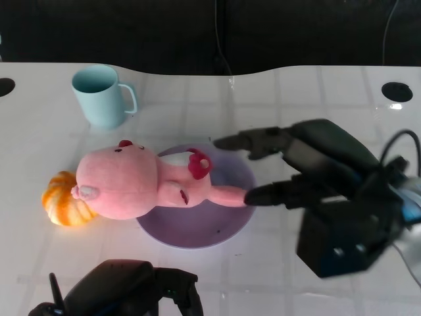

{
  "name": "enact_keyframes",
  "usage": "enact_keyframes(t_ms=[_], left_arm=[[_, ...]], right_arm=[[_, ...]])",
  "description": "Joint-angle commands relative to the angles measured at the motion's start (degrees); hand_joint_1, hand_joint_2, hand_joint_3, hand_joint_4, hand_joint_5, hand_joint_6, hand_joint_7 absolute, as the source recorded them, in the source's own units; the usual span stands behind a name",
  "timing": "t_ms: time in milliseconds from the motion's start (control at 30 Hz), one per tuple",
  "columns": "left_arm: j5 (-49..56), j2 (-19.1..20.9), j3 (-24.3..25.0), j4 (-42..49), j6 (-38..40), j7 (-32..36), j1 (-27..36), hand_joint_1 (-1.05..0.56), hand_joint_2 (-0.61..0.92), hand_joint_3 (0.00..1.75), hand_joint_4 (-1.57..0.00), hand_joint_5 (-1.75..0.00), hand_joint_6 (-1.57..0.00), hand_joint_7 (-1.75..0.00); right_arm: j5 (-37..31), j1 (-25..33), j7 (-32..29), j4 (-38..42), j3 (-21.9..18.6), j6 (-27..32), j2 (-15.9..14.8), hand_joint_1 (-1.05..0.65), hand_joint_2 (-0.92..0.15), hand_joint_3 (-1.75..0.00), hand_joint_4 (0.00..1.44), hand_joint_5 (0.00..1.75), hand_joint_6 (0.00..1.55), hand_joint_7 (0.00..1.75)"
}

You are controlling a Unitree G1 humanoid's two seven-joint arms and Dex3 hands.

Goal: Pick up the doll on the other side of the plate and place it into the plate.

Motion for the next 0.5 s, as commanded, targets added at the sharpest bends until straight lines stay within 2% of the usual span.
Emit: enact_keyframes(t_ms=[33, 67, 133, 200, 333, 400, 500], left_arm=[[0.04, 0.97, 0.31, -1.18, 0.45, -0.74, -0.10, -0.34, 0.92, 0.42, -0.70, -1.24, -0.73, -0.91], [-0.07, 1.10, 0.41, -1.24, 0.39, -0.75, -0.08, -0.34, 0.92, 0.43, -0.70, -1.25, -0.73, -0.92], [-0.45, 1.19, 0.62, -1.41, 0.65, -0.94, 0.02, -0.34, 0.92, 0.42, -0.70, -1.27, -0.73, -0.92], [-0.92, 1.29, 0.90, -1.55, 0.82, -1.14, 0.10, -0.35, 0.92, 0.42, -0.68, -1.26, -0.73, -0.93], [-1.58, 1.58, 1.47, -1.70, 0.65, -1.22, 0.31, -0.35, 0.92, 0.42, -0.69, -1.27, -0.73, -0.94], [-1.73, 1.81, 1.63, -1.77, 0.80, -1.28, 0.32, -0.35, 0.92, 0.42, -0.69, -1.27, -0.73, -0.94], [-1.88, 2.28, 1.99, -1.79, 0.88, -1.38, 0.25, -0.34, 0.92, 0.42, -0.69, -1.28, -0.73, -0.95]], right_arm=[[2.01, 4.17, -1.54, -2.81, -3.02, -2.30, -2.33, -0.25, -0.89, -0.13, 0.83, 0.86, 0.86, 0.20], [2.59, 5.45, -1.06, -3.87, -3.71, -1.76, -2.71, -0.20, -0.88, -0.15, 0.83, 0.93, 0.89, 0.21], [4.28, 7.90, 0.35, -6.18, -5.16, -0.06, -3.39, -0.12, -0.67, -0.57, 0.82, 1.03, 0.95, 0.22], [6.25, 10.51, 1.47, -8.42, -6.76, 0.99, -4.21, -0.05, -0.47, -0.98, 0.89, 1.13, 1.06, 0.30], [8.49, 14.89, 2.39, -11.78, -9.18, 1.22, -5.64, 0.03, -0.37, -1.19, 1.00, 1.29, 1.16, 0.44], [9.17, 16.82, 2.95, -13.51, -10.20, 1.76, -6.24, 0.06, -0.34, -1.27, 0.99, 1.37, 1.09, 0.67], [9.09, 19.29, 3.98, -16.41, -11.27, 3.55, -7.25, 0.10, -0.28, -1.40, 0.95, 1.51, 1.04, 0.87]])
